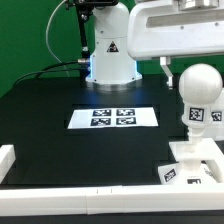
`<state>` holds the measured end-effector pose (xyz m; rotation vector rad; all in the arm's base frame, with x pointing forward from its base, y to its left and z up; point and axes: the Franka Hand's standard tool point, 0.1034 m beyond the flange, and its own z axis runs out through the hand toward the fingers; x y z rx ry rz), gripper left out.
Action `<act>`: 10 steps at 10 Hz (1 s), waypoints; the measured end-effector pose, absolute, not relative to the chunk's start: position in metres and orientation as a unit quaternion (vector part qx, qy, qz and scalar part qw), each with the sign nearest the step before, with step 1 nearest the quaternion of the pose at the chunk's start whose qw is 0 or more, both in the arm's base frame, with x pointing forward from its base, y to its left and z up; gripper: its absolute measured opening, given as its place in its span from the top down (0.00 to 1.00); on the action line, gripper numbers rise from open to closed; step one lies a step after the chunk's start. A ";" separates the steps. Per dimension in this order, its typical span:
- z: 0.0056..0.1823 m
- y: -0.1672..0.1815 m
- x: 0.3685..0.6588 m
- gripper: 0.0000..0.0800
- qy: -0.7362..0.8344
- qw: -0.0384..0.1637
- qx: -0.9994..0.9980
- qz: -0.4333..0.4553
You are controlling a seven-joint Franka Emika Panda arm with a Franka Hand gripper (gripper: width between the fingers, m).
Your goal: Assemble lamp
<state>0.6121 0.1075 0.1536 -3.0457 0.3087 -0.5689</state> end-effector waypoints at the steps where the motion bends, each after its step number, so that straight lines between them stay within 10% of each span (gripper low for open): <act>1: 0.150 0.107 0.611 0.28 0.105 0.015 -0.978 -0.180; 10: 0.128 0.099 0.619 0.28 0.087 0.007 -0.978 -0.192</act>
Offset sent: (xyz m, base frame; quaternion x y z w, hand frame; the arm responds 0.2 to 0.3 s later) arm 0.0221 -0.0143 -0.0048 -0.0125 0.0176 -0.0191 0.9996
